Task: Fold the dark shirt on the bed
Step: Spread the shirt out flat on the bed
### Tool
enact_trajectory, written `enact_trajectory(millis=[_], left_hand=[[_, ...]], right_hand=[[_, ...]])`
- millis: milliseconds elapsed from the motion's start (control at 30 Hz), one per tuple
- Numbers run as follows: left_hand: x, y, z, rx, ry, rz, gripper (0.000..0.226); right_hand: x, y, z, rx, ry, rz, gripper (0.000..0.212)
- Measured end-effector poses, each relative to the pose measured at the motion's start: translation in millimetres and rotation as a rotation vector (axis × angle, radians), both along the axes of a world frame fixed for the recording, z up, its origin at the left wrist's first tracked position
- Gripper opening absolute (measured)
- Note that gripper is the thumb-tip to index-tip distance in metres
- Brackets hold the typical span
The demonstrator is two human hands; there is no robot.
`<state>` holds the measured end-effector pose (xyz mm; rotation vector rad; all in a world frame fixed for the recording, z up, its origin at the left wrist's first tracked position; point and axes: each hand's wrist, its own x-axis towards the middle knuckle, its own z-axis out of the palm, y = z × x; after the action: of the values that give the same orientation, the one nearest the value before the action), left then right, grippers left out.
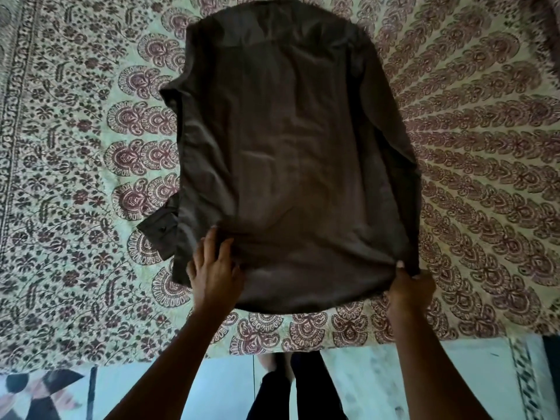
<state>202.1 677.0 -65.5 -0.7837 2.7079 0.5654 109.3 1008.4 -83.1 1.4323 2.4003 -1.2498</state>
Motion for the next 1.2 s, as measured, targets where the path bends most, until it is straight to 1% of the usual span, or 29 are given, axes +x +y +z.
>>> enact_trajectory(millis=[67, 133, 200, 267, 300, 367, 400, 433, 500, 567, 600, 700, 733, 800, 867, 933, 967, 1000, 1033, 1067, 1100, 1133, 1167, 1200], left_hand=[[4, -2, -2, 0.005, 0.016, 0.198, 0.070], [9, -10, -5, 0.034, 0.048, 0.368, 0.075], [12, -18, -4, 0.129, 0.132, 0.519, 0.072], [13, -25, -2, 0.245, 0.184, 0.644, 0.061], [14, -27, -2, 0.264, 0.175, 0.655, 0.057], [16, -29, -4, 0.260, 0.135, 0.606, 0.053], [17, -29, -4, 0.257, 0.112, 0.602, 0.056], [17, -28, -3, 0.254, 0.088, 0.634, 0.064], [16, -28, 3, 0.246, 0.049, 0.753, 0.077], [14, -32, 5, 0.239, 0.073, 0.788, 0.079], [13, -34, 5, 0.234, 0.106, 0.788, 0.074], [11, -44, 4, 0.239, 0.190, 0.807, 0.050], [11, -47, 4, 0.228, 0.200, 0.802, 0.042], [13, -49, 8, 0.159, 0.182, 0.778, 0.034], [15, -52, 8, 0.078, 0.122, 0.760, 0.032], [15, -50, 8, 0.029, 0.069, 0.763, 0.031], [15, -48, 8, 0.001, 0.068, 0.761, 0.035], [14, -45, 10, -0.018, 0.108, 0.758, 0.039], [13, -41, 12, -0.025, 0.192, 0.729, 0.041], [13, -36, 12, -0.024, 0.311, 0.645, 0.042], [11, -30, 10, -0.031, 0.425, 0.496, 0.041], [7, -23, 8, -0.036, 0.494, 0.315, 0.041], [1, -19, 5, -0.030, 0.502, 0.130, 0.044], [-8, -15, -1, -0.024, 0.453, -0.039, 0.051]], right_hand=[[9, 10, -25, -0.020, -0.006, 0.041, 0.089], [13, 11, -35, -0.027, -0.037, 0.090, 0.101], [12, 4, -27, -0.019, -0.058, 0.142, 0.100], [15, 4, -32, -0.028, -0.039, 0.141, 0.104], [18, 4, -33, -0.042, -0.028, 0.134, 0.105], [23, 2, -34, -0.056, -0.025, 0.165, 0.095], [24, -3, -26, -0.067, -0.018, 0.171, 0.090], [25, -7, -22, -0.086, -0.013, 0.173, 0.090], [30, -3, -29, -0.094, 0.008, 0.187, 0.105], [33, 1, -36, -0.065, 0.013, 0.194, 0.118], [34, 1, -36, -0.055, 0.010, 0.202, 0.114], [31, -5, -27, -0.045, 0.015, 0.212, 0.077], [31, -5, -28, -0.041, 0.021, 0.212, 0.074], [34, -1, -33, -0.043, -0.001, 0.203, 0.075], [36, -5, -28, -0.018, -0.036, 0.190, 0.064], [36, -17, -15, 0.090, -0.040, 0.140, 0.054], [37, -24, -7, 0.138, -0.035, 0.120, 0.051], [39, -32, 1, 0.176, -0.026, 0.117, 0.052], [43, -38, 9, 0.225, 0.000, 0.136, 0.055], [47, -44, 18, 0.309, 0.041, 0.177, 0.057], [52, -49, 21, 0.417, 0.110, 0.248, 0.057], [55, -54, 22, 0.530, 0.186, 0.347, 0.054], [55, -58, 21, 0.617, 0.245, 0.463, 0.050], [52, -64, 16, 0.673, 0.288, 0.595, 0.047]])
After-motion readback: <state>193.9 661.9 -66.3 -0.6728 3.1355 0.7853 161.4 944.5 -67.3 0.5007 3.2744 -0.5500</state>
